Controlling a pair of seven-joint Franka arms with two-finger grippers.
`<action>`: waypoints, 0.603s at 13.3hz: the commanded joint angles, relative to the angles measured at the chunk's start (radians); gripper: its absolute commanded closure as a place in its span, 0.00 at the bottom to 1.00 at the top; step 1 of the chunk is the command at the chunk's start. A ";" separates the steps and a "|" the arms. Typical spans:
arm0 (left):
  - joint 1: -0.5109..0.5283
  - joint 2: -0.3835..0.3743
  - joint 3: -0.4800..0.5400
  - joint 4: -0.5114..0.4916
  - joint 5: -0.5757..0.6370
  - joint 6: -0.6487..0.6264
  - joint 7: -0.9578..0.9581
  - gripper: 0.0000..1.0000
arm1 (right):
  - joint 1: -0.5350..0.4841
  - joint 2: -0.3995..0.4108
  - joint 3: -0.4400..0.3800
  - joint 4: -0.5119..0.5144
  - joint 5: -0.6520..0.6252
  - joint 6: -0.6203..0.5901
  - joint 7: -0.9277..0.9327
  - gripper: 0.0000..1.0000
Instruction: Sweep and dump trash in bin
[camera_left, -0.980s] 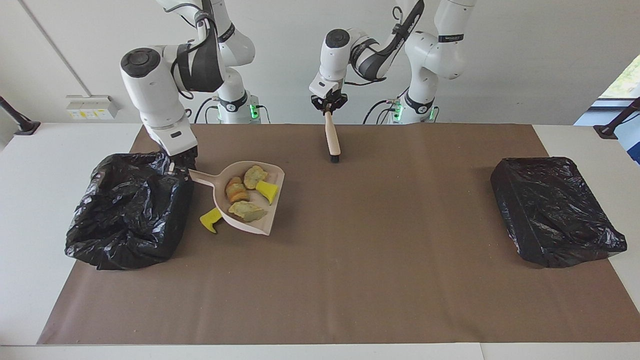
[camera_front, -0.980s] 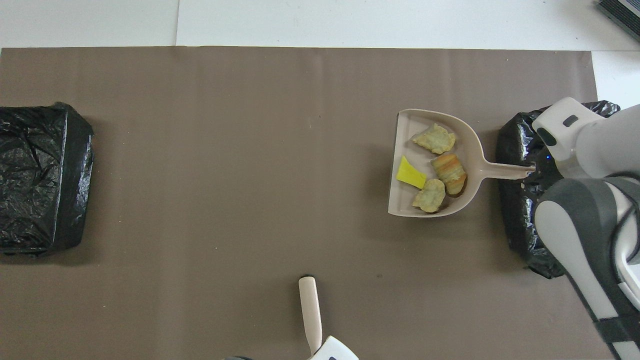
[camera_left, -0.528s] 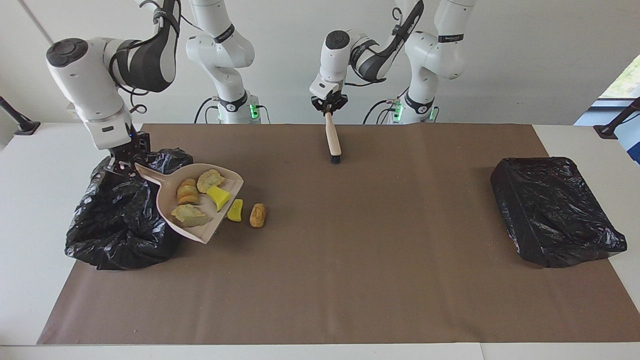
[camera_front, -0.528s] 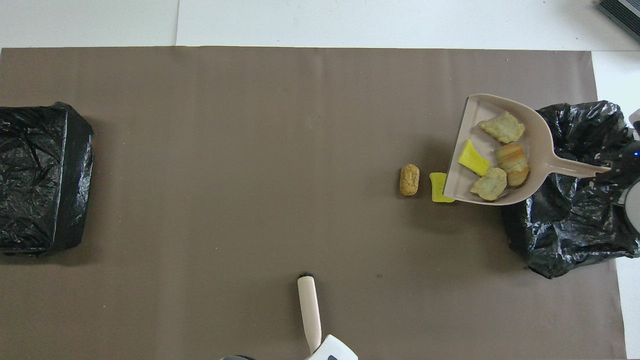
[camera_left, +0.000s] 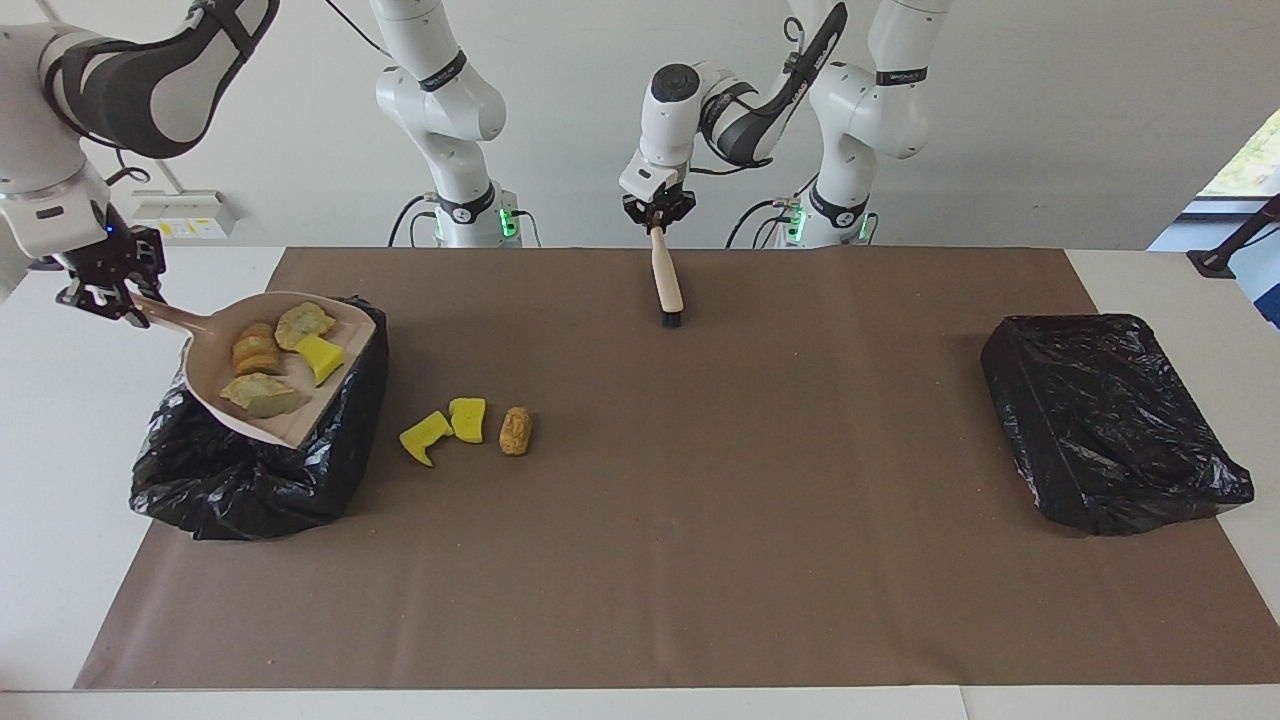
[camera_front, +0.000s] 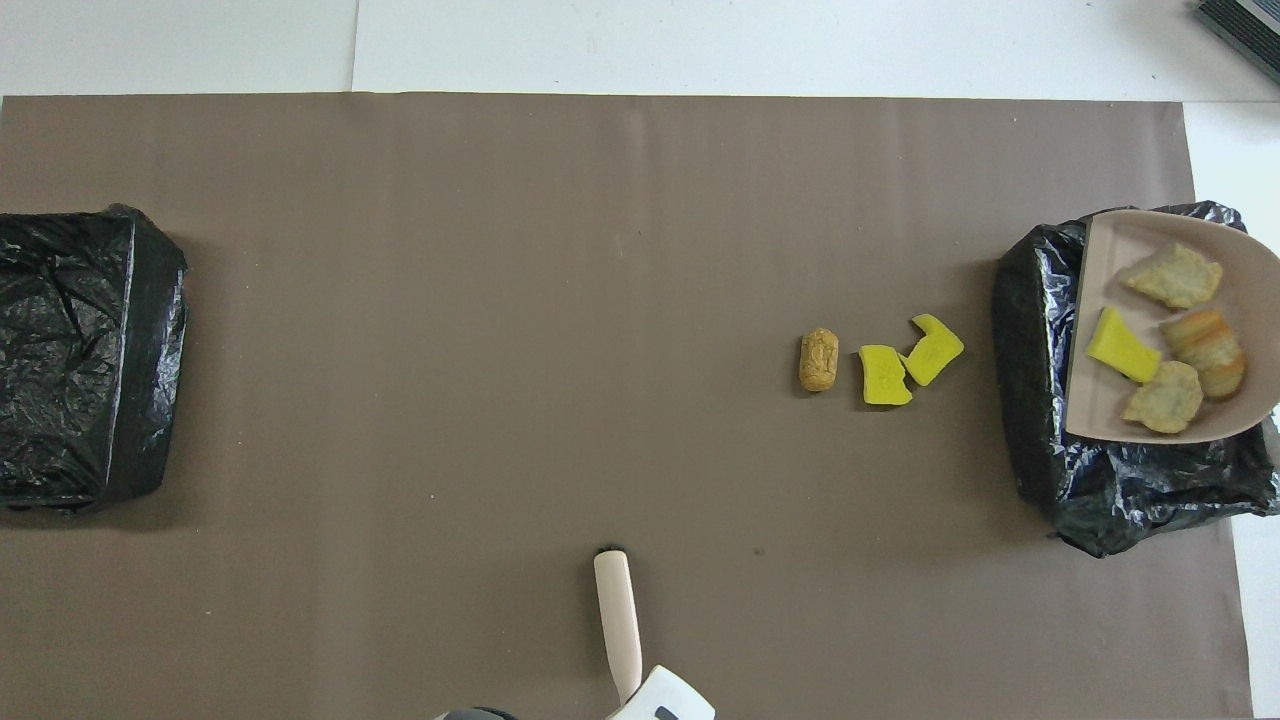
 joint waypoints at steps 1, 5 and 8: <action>-0.006 0.007 0.005 -0.020 0.004 0.021 -0.005 1.00 | 0.008 0.016 0.013 0.004 -0.136 0.052 -0.047 1.00; -0.003 0.021 0.005 -0.013 0.004 0.027 -0.003 0.00 | 0.009 0.021 0.013 -0.016 -0.222 0.127 -0.127 1.00; 0.012 0.027 0.008 -0.006 0.004 0.010 0.056 0.00 | 0.017 0.021 0.013 -0.056 -0.295 0.189 -0.131 1.00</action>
